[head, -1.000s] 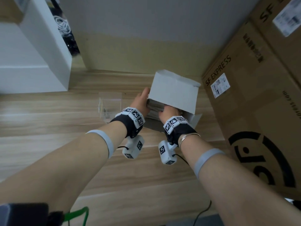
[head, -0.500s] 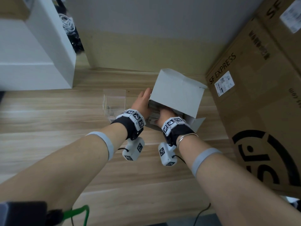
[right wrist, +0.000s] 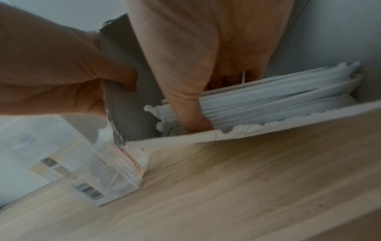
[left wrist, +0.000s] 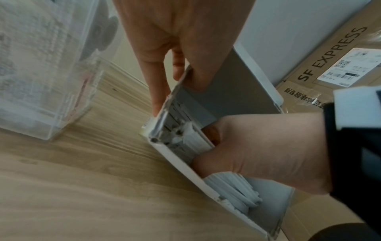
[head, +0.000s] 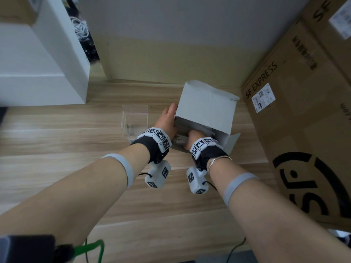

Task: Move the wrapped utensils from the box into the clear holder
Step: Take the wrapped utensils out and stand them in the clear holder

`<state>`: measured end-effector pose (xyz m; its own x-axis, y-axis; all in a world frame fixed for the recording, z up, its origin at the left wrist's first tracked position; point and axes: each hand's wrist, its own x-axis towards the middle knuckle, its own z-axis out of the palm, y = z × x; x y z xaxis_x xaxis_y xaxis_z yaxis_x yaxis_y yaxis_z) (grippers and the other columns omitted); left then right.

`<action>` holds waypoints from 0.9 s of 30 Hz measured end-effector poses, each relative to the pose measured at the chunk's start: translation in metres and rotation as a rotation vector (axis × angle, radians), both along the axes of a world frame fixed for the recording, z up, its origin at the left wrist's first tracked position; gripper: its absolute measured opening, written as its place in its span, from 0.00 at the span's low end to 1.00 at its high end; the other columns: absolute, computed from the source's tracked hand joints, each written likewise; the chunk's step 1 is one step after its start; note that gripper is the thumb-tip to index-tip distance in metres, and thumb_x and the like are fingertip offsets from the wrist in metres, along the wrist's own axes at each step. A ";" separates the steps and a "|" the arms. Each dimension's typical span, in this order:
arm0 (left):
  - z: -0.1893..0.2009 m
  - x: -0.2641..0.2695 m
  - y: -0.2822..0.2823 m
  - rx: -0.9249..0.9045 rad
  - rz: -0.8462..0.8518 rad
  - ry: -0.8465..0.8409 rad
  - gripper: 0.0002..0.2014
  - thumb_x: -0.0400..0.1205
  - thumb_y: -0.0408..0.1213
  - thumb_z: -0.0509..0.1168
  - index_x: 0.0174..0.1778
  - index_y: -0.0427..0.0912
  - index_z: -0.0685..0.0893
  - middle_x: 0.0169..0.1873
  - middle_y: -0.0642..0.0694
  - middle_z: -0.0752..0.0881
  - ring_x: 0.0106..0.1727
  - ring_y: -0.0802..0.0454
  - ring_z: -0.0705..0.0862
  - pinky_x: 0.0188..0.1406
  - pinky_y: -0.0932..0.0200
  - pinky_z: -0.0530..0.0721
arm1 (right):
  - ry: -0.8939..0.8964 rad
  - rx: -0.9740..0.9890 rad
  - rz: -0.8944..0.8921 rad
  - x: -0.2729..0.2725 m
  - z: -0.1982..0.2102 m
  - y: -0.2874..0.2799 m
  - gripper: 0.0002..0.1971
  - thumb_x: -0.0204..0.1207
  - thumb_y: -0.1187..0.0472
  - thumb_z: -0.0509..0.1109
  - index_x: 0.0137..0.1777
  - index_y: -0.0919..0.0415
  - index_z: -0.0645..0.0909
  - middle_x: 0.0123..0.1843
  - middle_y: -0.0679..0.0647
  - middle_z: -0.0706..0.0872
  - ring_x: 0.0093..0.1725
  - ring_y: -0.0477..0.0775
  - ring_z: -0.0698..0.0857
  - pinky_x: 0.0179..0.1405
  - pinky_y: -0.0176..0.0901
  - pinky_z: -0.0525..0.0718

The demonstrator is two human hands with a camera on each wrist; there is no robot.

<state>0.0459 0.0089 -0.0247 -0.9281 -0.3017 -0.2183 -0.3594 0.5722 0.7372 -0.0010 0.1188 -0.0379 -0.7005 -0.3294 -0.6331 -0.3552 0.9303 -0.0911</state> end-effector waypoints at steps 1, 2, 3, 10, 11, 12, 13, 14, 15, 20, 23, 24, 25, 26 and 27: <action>0.000 -0.001 0.000 0.006 0.000 -0.003 0.29 0.75 0.17 0.57 0.72 0.40 0.65 0.70 0.37 0.73 0.64 0.39 0.79 0.49 0.60 0.73 | 0.009 -0.008 0.003 0.001 0.001 -0.001 0.19 0.77 0.60 0.67 0.66 0.67 0.78 0.66 0.63 0.82 0.66 0.63 0.81 0.64 0.48 0.79; -0.001 -0.001 -0.001 0.008 -0.001 -0.005 0.29 0.75 0.17 0.57 0.72 0.40 0.65 0.69 0.37 0.73 0.64 0.39 0.79 0.49 0.59 0.74 | 0.003 0.009 0.007 0.001 0.002 -0.002 0.18 0.77 0.60 0.67 0.65 0.67 0.79 0.65 0.62 0.83 0.65 0.62 0.82 0.63 0.47 0.79; -0.001 -0.002 -0.001 0.009 -0.002 -0.009 0.29 0.75 0.17 0.57 0.72 0.41 0.65 0.69 0.37 0.73 0.64 0.38 0.79 0.50 0.57 0.75 | -0.014 0.028 0.002 0.001 0.002 -0.003 0.18 0.78 0.59 0.66 0.65 0.67 0.79 0.65 0.61 0.84 0.65 0.61 0.83 0.64 0.46 0.80; -0.005 -0.008 -0.009 0.035 0.011 -0.079 0.27 0.77 0.24 0.62 0.73 0.39 0.63 0.67 0.35 0.75 0.64 0.36 0.79 0.55 0.52 0.76 | 0.097 -0.104 0.020 0.001 0.005 -0.002 0.17 0.76 0.68 0.63 0.64 0.66 0.75 0.60 0.64 0.85 0.59 0.65 0.84 0.53 0.47 0.81; -0.005 -0.009 -0.010 0.036 0.014 -0.088 0.28 0.78 0.25 0.63 0.73 0.38 0.63 0.66 0.34 0.77 0.62 0.36 0.80 0.55 0.51 0.77 | 0.121 -0.146 0.003 0.000 0.007 -0.003 0.16 0.75 0.69 0.63 0.63 0.65 0.74 0.59 0.65 0.85 0.59 0.66 0.84 0.52 0.47 0.81; -0.005 -0.010 -0.011 0.030 0.015 -0.101 0.28 0.78 0.25 0.64 0.73 0.38 0.62 0.65 0.33 0.78 0.61 0.35 0.81 0.55 0.51 0.78 | 0.138 -0.180 -0.010 -0.002 0.010 -0.004 0.15 0.76 0.70 0.62 0.62 0.65 0.76 0.59 0.65 0.85 0.59 0.66 0.84 0.53 0.47 0.81; -0.004 -0.010 -0.012 0.013 0.011 -0.123 0.29 0.78 0.26 0.64 0.74 0.37 0.62 0.64 0.33 0.79 0.59 0.35 0.83 0.53 0.51 0.79 | 0.151 -0.214 -0.031 -0.004 0.012 -0.006 0.13 0.76 0.70 0.61 0.60 0.66 0.77 0.59 0.66 0.85 0.60 0.66 0.84 0.54 0.48 0.80; -0.005 -0.012 -0.014 -0.016 0.006 -0.153 0.28 0.79 0.26 0.63 0.74 0.38 0.62 0.62 0.33 0.81 0.58 0.35 0.83 0.51 0.51 0.80 | 0.170 -0.255 -0.055 -0.006 0.015 -0.007 0.13 0.77 0.70 0.61 0.59 0.67 0.78 0.60 0.66 0.85 0.60 0.66 0.83 0.56 0.48 0.80; -0.005 -0.013 -0.016 -0.054 0.000 -0.195 0.27 0.79 0.26 0.62 0.74 0.38 0.62 0.61 0.33 0.82 0.57 0.35 0.84 0.49 0.50 0.80 | 0.194 -0.304 -0.085 -0.008 0.017 -0.009 0.12 0.78 0.69 0.61 0.59 0.67 0.79 0.60 0.66 0.85 0.61 0.67 0.83 0.56 0.49 0.80; -0.001 -0.016 -0.023 -0.204 -0.022 -0.352 0.20 0.82 0.27 0.58 0.71 0.35 0.69 0.63 0.35 0.82 0.62 0.37 0.83 0.49 0.53 0.78 | 0.230 -0.559 -0.262 -0.008 0.022 -0.014 0.13 0.78 0.60 0.68 0.59 0.66 0.77 0.56 0.65 0.87 0.56 0.65 0.85 0.49 0.46 0.79; -0.001 -0.015 -0.021 -0.230 -0.011 -0.380 0.20 0.83 0.28 0.56 0.73 0.35 0.68 0.64 0.34 0.82 0.63 0.36 0.82 0.54 0.51 0.79 | 0.263 -0.641 -0.300 -0.008 0.023 -0.017 0.15 0.79 0.58 0.67 0.61 0.65 0.76 0.55 0.64 0.87 0.55 0.65 0.85 0.48 0.47 0.80; -0.001 -0.014 -0.020 -0.220 -0.014 -0.384 0.21 0.83 0.28 0.56 0.74 0.35 0.67 0.64 0.34 0.82 0.63 0.36 0.83 0.54 0.51 0.80 | 0.267 -0.677 -0.325 -0.008 0.023 -0.018 0.15 0.79 0.57 0.67 0.61 0.65 0.76 0.55 0.63 0.87 0.55 0.64 0.85 0.49 0.47 0.80; 0.000 -0.014 -0.018 -0.211 -0.015 -0.385 0.22 0.83 0.29 0.56 0.75 0.37 0.66 0.64 0.34 0.82 0.62 0.36 0.83 0.53 0.51 0.81 | 0.264 -0.720 -0.355 -0.009 0.024 -0.020 0.15 0.79 0.57 0.67 0.61 0.65 0.76 0.55 0.63 0.87 0.54 0.64 0.85 0.50 0.46 0.80; 0.001 -0.014 -0.017 -0.200 -0.006 -0.376 0.23 0.84 0.31 0.56 0.76 0.38 0.65 0.64 0.35 0.83 0.61 0.37 0.84 0.52 0.51 0.81 | 0.255 -0.763 -0.386 -0.009 0.025 -0.022 0.15 0.79 0.57 0.67 0.61 0.65 0.76 0.54 0.62 0.87 0.54 0.64 0.85 0.50 0.46 0.81; 0.003 -0.014 -0.017 -0.187 0.008 -0.371 0.23 0.84 0.32 0.56 0.77 0.39 0.64 0.63 0.36 0.83 0.61 0.37 0.84 0.52 0.51 0.81 | 0.244 -0.805 -0.415 -0.010 0.026 -0.025 0.15 0.79 0.56 0.67 0.61 0.64 0.76 0.54 0.62 0.88 0.54 0.63 0.86 0.52 0.46 0.81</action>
<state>0.0317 -0.0083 -0.0222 -0.7944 -0.3749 -0.4778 -0.5859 0.6802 0.4404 -0.0114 0.0937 -0.0122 -0.9434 -0.2990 -0.1437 -0.1033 0.6764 -0.7293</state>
